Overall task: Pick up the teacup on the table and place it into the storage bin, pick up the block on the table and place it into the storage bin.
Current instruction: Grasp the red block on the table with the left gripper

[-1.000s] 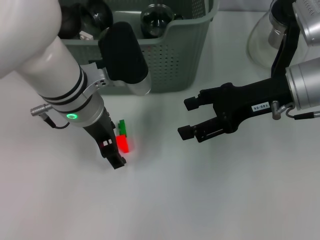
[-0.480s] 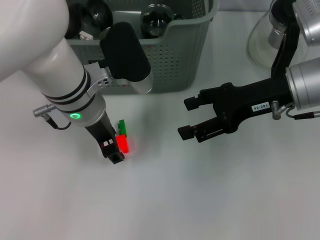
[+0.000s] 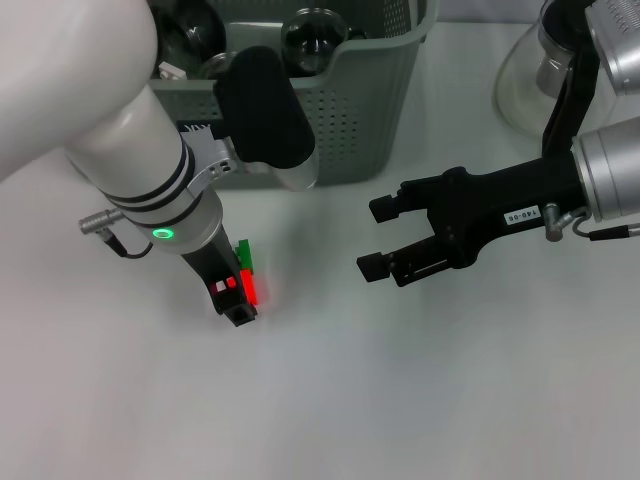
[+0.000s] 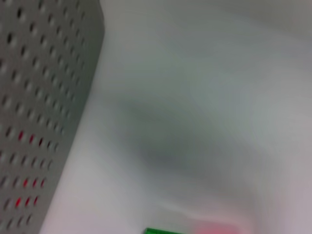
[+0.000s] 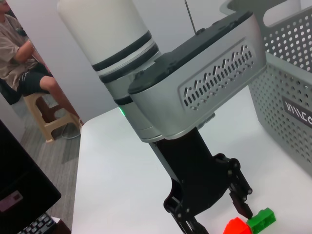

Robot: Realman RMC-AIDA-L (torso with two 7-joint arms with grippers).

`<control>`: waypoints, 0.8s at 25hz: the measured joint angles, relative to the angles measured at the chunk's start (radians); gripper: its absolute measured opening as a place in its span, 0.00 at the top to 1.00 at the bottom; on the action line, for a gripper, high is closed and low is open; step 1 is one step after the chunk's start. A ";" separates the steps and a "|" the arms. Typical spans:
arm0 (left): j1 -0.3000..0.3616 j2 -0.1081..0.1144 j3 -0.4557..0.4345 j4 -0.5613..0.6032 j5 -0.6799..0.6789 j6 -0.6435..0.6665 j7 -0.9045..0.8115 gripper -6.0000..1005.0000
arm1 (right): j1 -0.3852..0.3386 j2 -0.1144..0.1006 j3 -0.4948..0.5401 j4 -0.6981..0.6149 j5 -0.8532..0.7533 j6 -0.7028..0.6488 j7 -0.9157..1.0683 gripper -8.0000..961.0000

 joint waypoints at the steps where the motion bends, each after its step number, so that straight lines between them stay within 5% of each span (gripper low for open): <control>1: 0.000 0.000 0.004 -0.001 0.000 -0.002 -0.001 0.34 | 0.000 0.000 0.000 0.000 0.000 0.000 0.000 0.02; 20: -0.001 0.000 0.026 0.018 -0.012 0.052 -0.002 0.35 | -0.001 -0.001 0.000 0.000 0.001 0.000 0.000 0.02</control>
